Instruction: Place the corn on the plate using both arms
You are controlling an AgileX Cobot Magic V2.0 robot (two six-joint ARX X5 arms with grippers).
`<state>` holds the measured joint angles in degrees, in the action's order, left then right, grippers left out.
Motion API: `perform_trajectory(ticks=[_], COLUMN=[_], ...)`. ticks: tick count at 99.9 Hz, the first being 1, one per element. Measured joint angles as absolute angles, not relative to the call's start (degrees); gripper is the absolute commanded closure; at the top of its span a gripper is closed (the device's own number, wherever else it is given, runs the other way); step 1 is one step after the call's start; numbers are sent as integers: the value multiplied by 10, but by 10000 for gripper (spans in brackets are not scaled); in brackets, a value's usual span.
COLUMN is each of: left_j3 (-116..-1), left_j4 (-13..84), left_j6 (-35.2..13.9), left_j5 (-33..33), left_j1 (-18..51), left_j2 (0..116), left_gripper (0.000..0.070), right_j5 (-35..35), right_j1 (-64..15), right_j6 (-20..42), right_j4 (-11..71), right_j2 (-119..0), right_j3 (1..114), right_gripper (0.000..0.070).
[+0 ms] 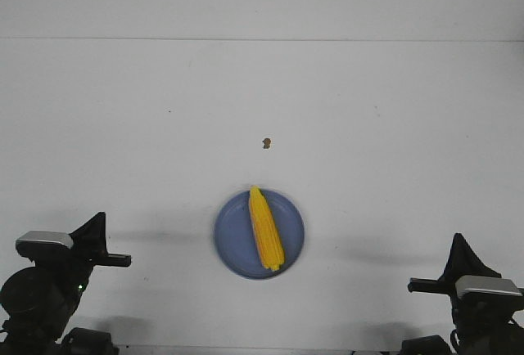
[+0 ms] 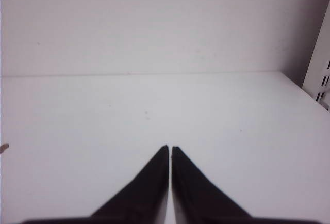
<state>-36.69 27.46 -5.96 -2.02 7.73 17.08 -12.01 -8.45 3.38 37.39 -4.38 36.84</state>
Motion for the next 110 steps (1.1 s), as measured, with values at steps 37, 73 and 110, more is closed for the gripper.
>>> perform_trajectory(ticks=[37, 73, 110], left_j3=[-367, -367, -343], left_j4=[275, 275, 202], left_j6=[-61, -61, -53], left_j5=[-20, -20, -21], left_j1=[77, 77, 77], left_j2=[171, 171, 149], left_gripper=[686, 685, 686], right_j5=[-120, -120, -120], right_j1=[-84, -84, -84], right_j6=[34, 34, 34], right_j4=[374, 374, 374], right_j2=[-44, -44, -44], right_j3=[368, 368, 368], right_gripper=[700, 700, 700])
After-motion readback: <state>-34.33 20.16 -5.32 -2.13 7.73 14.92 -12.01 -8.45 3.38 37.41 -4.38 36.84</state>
